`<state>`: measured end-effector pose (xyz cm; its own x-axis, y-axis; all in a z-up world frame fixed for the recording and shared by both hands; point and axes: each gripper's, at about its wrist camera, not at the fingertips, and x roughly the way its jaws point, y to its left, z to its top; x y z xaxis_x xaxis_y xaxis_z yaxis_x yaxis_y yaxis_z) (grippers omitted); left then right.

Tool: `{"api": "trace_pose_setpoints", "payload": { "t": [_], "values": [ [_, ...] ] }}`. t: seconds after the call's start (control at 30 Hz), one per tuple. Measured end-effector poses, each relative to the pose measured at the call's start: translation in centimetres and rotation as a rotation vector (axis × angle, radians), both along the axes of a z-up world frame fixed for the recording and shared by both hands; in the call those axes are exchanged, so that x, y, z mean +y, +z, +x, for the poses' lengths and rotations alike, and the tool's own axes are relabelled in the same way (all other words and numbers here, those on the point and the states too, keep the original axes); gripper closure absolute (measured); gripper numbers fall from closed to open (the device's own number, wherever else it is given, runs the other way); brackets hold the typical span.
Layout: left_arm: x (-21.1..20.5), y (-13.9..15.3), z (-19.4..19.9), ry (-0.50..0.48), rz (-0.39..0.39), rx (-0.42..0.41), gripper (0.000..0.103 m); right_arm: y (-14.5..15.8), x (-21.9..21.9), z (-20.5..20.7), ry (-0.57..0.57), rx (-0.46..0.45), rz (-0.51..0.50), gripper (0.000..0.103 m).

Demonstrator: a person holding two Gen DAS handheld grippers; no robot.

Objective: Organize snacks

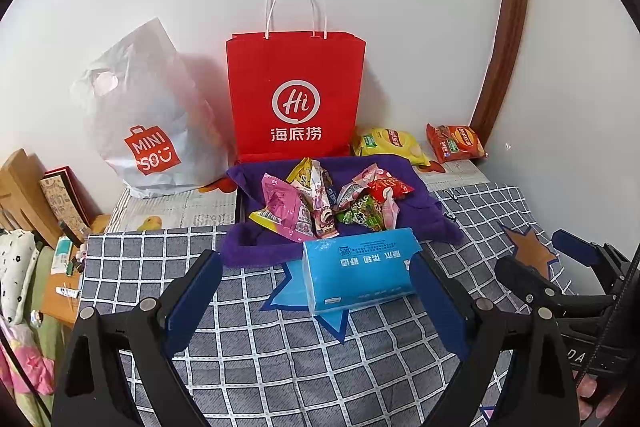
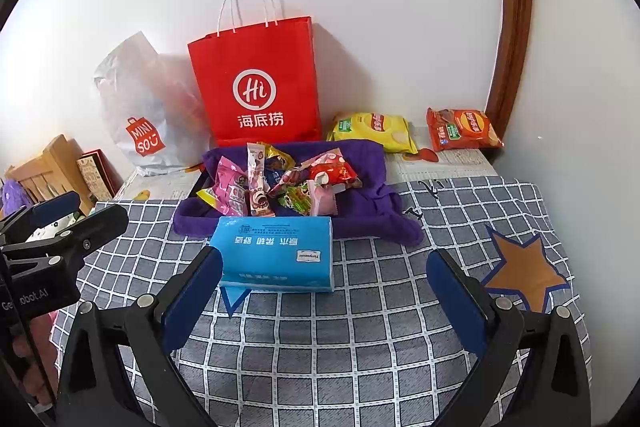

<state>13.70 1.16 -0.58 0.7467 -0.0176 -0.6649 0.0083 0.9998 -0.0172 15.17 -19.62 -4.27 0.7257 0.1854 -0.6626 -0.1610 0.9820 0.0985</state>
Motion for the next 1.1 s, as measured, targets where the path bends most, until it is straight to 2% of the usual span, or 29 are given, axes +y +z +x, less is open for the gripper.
{"api": "trace_pose_setpoints", "payload": {
  "t": [1.1],
  "values": [
    [0.12, -0.05, -0.06, 0.000, 0.002, 0.003, 0.008, 0.07, 0.11, -0.15, 0.001, -0.003, 0.001, 0.002]
  ]
}}
